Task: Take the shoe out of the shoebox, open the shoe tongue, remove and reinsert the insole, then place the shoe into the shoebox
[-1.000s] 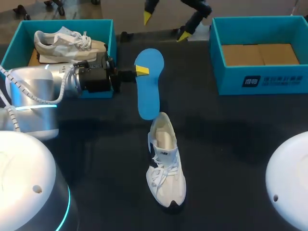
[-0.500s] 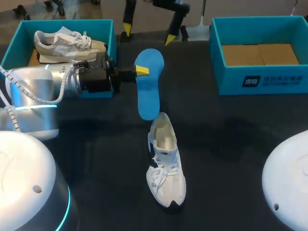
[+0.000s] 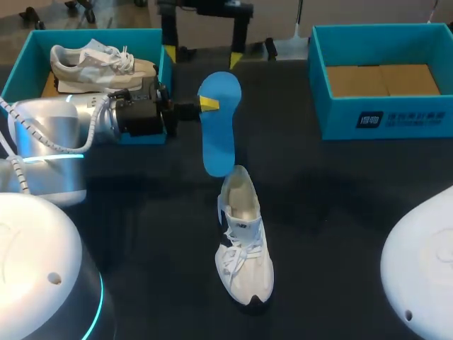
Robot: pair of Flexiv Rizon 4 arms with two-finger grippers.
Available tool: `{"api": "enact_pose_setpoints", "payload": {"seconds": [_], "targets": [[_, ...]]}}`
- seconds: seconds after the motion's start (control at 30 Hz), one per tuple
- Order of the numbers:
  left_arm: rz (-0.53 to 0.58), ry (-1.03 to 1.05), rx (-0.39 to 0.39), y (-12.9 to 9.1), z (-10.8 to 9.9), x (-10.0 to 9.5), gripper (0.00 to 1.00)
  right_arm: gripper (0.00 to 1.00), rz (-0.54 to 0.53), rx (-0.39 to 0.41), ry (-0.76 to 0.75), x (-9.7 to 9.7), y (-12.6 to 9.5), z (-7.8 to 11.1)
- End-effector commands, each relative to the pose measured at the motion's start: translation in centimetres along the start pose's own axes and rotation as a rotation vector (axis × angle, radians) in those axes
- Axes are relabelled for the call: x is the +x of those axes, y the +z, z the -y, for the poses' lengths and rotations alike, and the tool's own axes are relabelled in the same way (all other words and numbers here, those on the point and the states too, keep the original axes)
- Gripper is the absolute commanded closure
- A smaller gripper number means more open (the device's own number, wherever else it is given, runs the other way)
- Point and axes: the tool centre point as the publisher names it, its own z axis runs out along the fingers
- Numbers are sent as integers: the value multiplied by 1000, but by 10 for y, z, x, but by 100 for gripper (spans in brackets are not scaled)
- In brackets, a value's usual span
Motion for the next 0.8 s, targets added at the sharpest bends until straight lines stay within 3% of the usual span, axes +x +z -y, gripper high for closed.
{"api": "enact_pose_setpoints", "payload": {"seconds": [0.03, 0.67, 0.8], "targets": [[1, 0, -1, -1, 0, 0, 100, 0, -81, -5, 2, -4, -2, 0], [1, 0, -1, -1, 0, 0, 100, 0, -637, 70, 87, -34, -3, -18], [1, 0, -1, -1, 0, 0, 100, 0, -740, 53, 87, -40, -4, -21]]}}
